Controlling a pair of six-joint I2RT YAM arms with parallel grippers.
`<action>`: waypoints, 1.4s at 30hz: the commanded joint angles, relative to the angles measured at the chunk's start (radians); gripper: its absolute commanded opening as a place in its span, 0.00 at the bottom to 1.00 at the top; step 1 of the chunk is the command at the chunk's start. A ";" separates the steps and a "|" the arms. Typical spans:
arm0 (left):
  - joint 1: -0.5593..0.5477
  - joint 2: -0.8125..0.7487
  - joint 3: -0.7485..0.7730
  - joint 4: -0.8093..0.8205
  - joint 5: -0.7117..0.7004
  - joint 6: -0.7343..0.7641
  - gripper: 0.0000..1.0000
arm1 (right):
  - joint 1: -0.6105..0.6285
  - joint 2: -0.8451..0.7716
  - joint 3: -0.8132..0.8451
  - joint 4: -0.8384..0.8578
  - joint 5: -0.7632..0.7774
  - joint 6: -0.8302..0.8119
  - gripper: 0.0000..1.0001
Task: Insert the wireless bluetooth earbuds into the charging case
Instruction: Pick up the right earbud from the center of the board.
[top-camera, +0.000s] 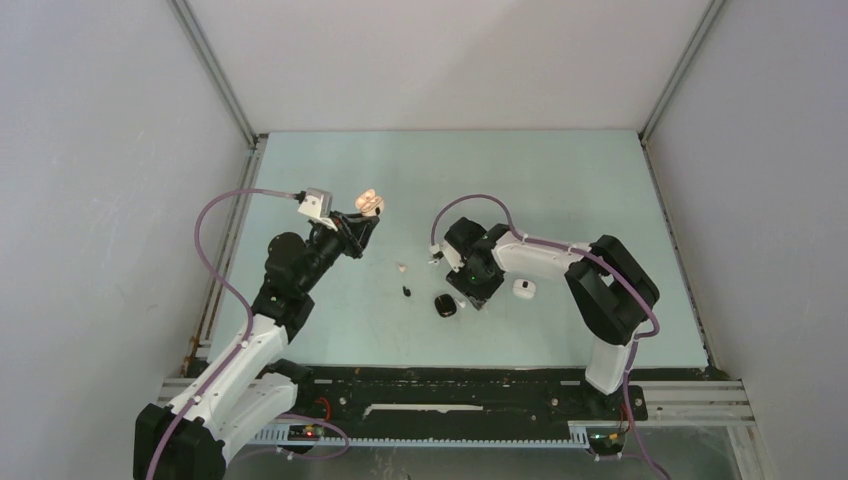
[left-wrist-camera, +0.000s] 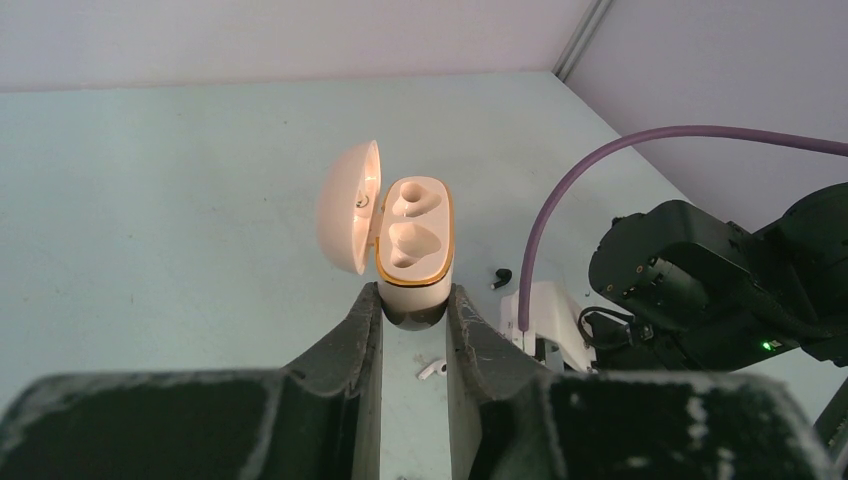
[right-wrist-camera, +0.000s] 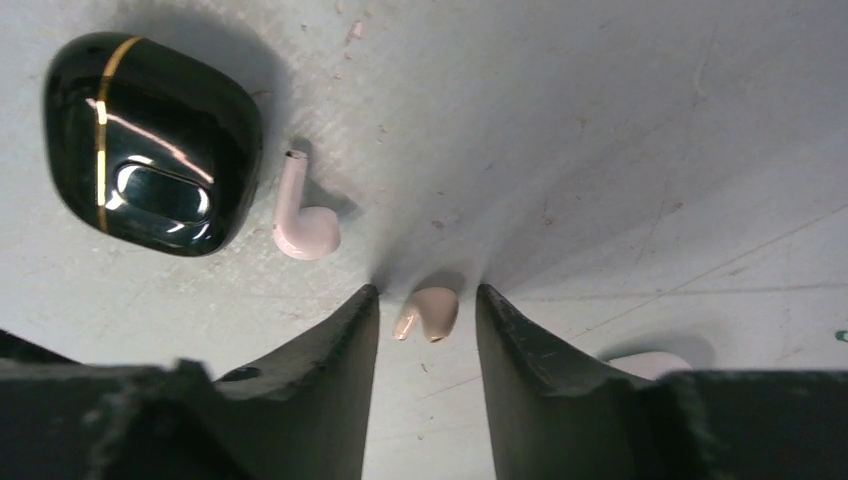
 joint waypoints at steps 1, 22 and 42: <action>-0.004 -0.015 0.047 0.025 0.022 0.026 0.01 | -0.023 -0.011 0.004 -0.015 -0.104 -0.002 0.49; -0.004 0.009 0.051 0.022 0.033 0.031 0.02 | -0.328 -0.284 -0.092 -0.043 -0.619 -1.166 0.53; -0.004 0.007 0.055 0.008 0.028 0.050 0.02 | -0.132 -0.125 -0.204 0.107 -0.372 -1.260 0.47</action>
